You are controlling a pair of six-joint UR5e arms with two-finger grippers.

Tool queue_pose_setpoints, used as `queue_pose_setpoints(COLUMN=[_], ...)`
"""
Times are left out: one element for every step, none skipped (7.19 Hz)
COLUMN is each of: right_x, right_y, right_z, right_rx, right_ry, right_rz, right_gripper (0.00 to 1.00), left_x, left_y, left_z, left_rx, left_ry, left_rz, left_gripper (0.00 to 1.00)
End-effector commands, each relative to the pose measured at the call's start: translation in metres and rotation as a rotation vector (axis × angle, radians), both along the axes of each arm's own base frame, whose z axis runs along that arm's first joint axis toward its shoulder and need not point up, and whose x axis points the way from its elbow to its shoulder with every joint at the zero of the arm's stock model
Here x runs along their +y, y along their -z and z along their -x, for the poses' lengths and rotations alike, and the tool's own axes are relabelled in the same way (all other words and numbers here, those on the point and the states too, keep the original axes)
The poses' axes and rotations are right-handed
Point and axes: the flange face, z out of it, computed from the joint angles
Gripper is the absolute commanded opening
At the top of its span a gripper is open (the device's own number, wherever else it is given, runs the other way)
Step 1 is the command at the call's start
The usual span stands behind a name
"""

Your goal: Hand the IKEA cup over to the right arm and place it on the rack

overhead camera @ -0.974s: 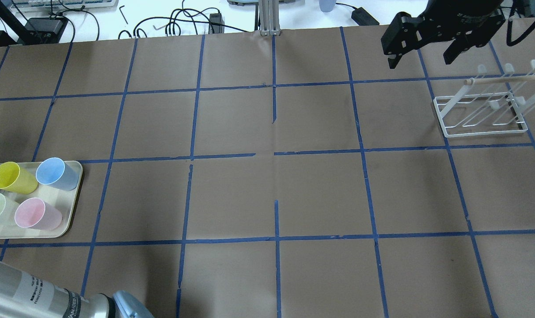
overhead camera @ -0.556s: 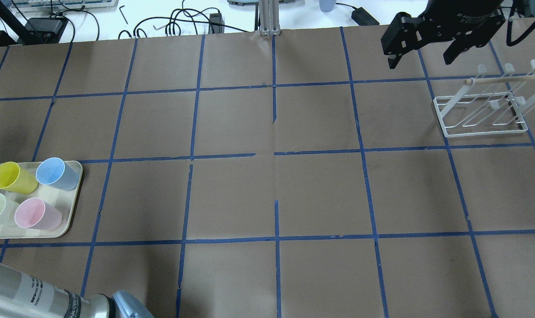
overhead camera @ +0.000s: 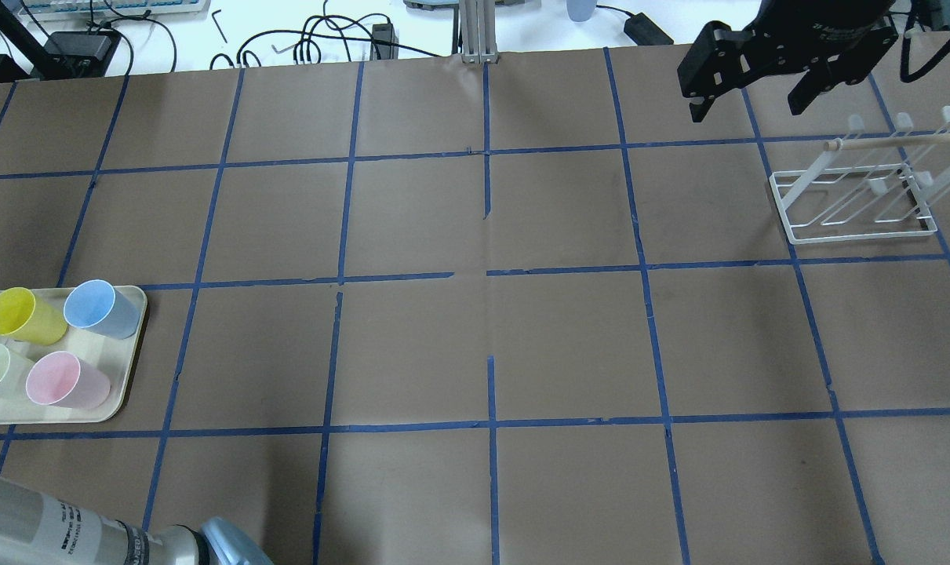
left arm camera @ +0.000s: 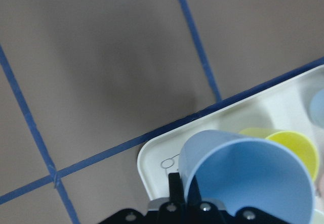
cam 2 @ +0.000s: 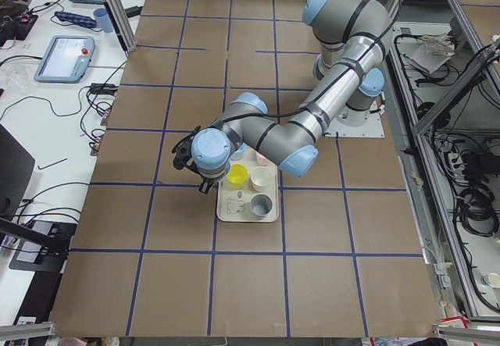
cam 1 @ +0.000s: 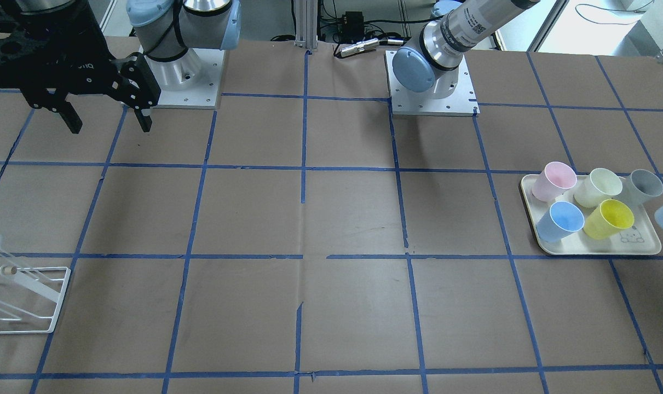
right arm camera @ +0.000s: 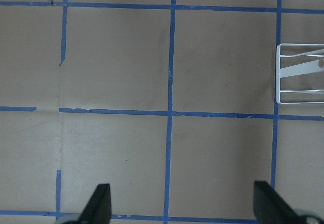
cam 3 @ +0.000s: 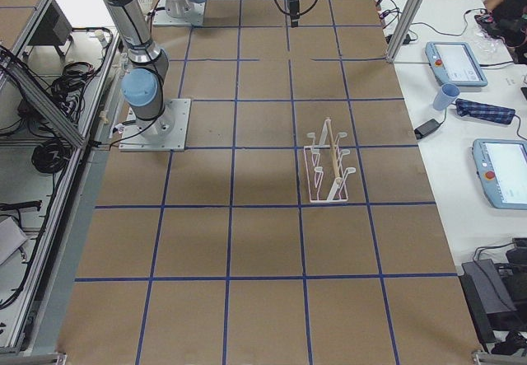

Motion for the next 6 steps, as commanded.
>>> queue_pose_setpoints(right_x=[0.002, 0.001, 0.004, 0.009, 0.011, 0.017], right_y=[0.001, 0.000, -0.006, -0.007, -0.008, -0.008], right_z=[0.003, 0.009, 0.025, 0.038, 0.056, 0.073], right_rx=[-0.038, -0.038, -0.042, -0.091, -0.123, -0.157], right_ry=[0.010, 0.022, 0.055, 0.089, 0.132, 0.169], right_rz=[-0.042, -0.041, -0.045, -0.092, -0.112, -0.142], right_gripper=[1.00, 1.00, 1.00, 1.00, 1.00, 1.00], left_x=[-0.002, 0.003, 0.002, -0.006, -0.010, -0.007], left_y=[-0.040, -0.044, -0.039, -0.034, -0.022, -0.001], left_z=[0.084, 0.117, 0.154, 0.200, 0.255, 0.317], left_rx=[0.318, 0.546, 0.651, 0.758, 0.855, 0.942], left_ry=[-0.033, -0.162, -0.166, -0.175, -0.172, -0.171], left_rz=[-0.051, -0.121, -0.195, -0.219, -0.272, -0.338], left_gripper=[0.00, 0.00, 0.00, 0.00, 0.00, 0.00])
